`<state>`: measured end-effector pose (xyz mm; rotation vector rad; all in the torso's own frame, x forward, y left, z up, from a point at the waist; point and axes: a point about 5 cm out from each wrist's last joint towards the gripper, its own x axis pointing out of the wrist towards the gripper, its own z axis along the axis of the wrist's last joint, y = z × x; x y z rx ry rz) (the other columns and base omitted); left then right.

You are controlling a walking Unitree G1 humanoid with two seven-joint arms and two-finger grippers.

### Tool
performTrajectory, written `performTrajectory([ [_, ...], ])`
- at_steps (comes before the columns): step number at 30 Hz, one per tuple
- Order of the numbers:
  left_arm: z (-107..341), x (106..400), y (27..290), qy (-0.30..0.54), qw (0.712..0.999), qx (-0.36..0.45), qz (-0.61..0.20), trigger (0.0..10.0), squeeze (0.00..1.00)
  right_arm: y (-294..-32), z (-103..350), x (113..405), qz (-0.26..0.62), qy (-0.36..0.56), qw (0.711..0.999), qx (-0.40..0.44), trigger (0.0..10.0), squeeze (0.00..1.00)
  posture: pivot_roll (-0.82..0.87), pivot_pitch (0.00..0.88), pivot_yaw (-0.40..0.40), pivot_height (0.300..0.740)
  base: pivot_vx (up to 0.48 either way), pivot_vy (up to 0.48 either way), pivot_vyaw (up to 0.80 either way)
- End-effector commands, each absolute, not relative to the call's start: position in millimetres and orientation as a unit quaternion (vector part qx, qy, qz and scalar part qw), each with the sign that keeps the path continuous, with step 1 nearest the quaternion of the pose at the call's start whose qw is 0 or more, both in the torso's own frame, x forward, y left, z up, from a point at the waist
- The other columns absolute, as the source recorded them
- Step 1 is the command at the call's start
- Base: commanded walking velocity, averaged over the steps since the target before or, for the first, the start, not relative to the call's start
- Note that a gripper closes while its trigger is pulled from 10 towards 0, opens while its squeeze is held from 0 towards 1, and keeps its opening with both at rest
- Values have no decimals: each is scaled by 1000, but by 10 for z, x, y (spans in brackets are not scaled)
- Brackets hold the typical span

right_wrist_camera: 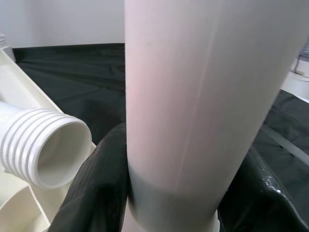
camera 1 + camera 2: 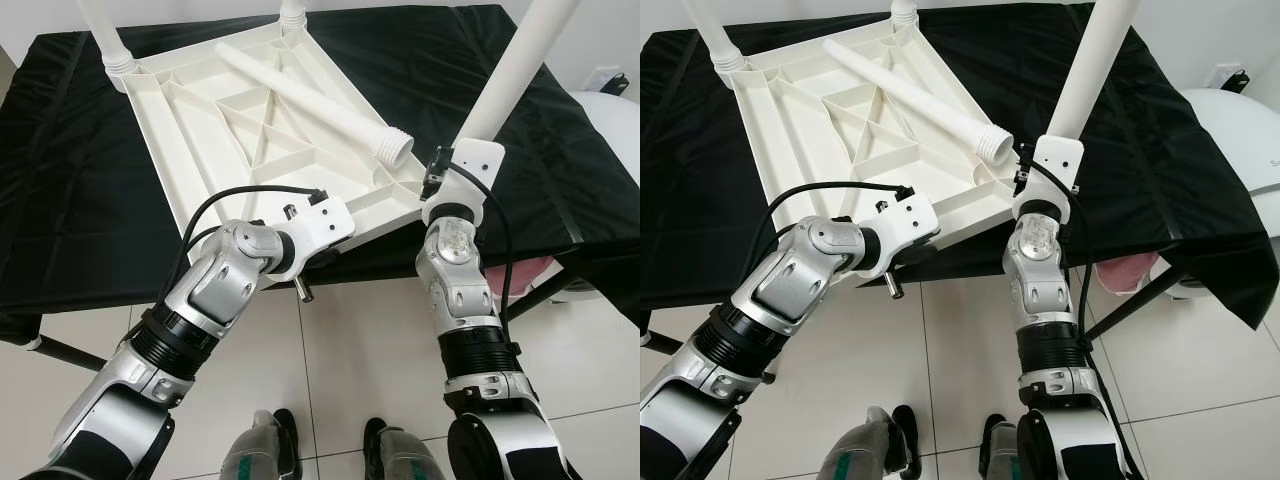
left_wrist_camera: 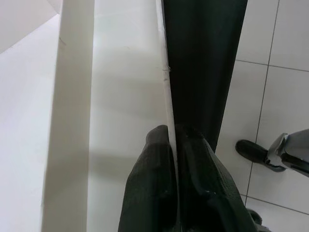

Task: Building children table

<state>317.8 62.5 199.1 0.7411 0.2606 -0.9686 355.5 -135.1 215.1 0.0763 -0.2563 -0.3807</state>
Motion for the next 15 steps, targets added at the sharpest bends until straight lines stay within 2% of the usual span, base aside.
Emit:
performTrajectory([
  [1, 2021, 3165, 595, 110, 811, 365, -444, 10000, 0, -1506, 1876, 3551, -244, -58, 967, 33, 10000, 0, -106, 205, 55, 740, 0, 0, 0],
  [15, 2030, 3166, 601, 110, 812, 365, -442, 10000, 0, -1524, 1856, 3613, -318, -26, 947, 26, 10000, 0, -101, 210, 57, 740, 0, 0, 0],
])
